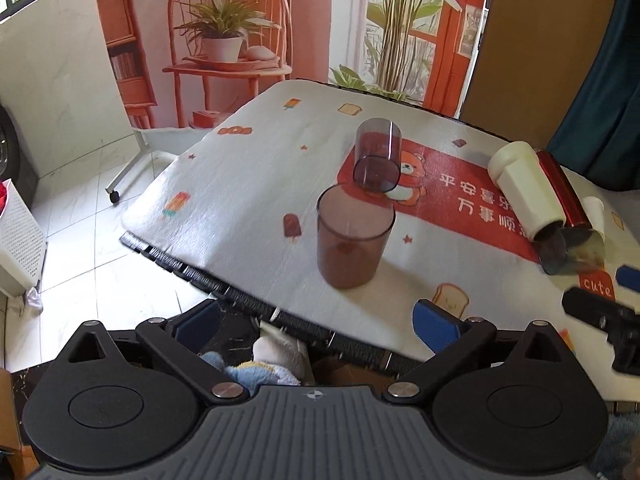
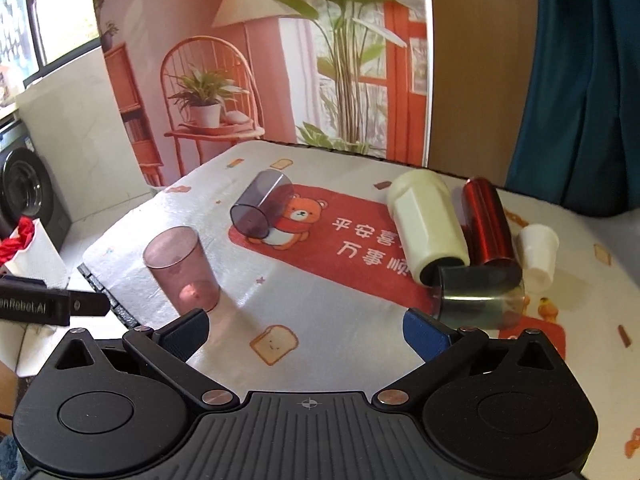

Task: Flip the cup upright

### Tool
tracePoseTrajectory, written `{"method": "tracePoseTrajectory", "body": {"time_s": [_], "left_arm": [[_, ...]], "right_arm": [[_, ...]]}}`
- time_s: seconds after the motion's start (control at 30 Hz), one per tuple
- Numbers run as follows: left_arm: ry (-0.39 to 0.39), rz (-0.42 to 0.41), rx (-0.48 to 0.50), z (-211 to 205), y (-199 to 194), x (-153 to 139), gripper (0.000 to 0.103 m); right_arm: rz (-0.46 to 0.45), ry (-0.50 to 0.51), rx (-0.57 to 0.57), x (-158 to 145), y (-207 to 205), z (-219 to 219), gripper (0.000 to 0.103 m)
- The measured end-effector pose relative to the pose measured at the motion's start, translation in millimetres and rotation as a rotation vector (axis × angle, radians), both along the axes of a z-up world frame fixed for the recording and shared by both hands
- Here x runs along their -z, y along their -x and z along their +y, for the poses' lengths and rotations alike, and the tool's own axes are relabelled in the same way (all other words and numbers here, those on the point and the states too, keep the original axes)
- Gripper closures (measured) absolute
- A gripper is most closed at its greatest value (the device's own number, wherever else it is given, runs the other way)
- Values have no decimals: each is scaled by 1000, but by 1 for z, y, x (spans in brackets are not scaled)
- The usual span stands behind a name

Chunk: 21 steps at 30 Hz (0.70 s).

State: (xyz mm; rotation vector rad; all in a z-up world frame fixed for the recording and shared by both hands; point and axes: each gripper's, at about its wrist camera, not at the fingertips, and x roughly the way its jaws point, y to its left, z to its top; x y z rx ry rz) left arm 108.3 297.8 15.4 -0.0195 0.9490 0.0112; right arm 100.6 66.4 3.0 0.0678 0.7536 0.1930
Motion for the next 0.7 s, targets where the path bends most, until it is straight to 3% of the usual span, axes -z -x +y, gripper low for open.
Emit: {"method": "tracePoseTrajectory", "body": {"time_s": [0.33,0.43,0.7], "left_arm": [[-12,-33,-41,15,36,-7,0],[-46,-47,-52,15,42,-8,0],[-38,-46,-64,13,56,-7,0]], "right_arm": [[16,27,0,-10,22,19,0],[21,37,8,-9,26,20,0],[23,68,22,1,34,20,0]]}}
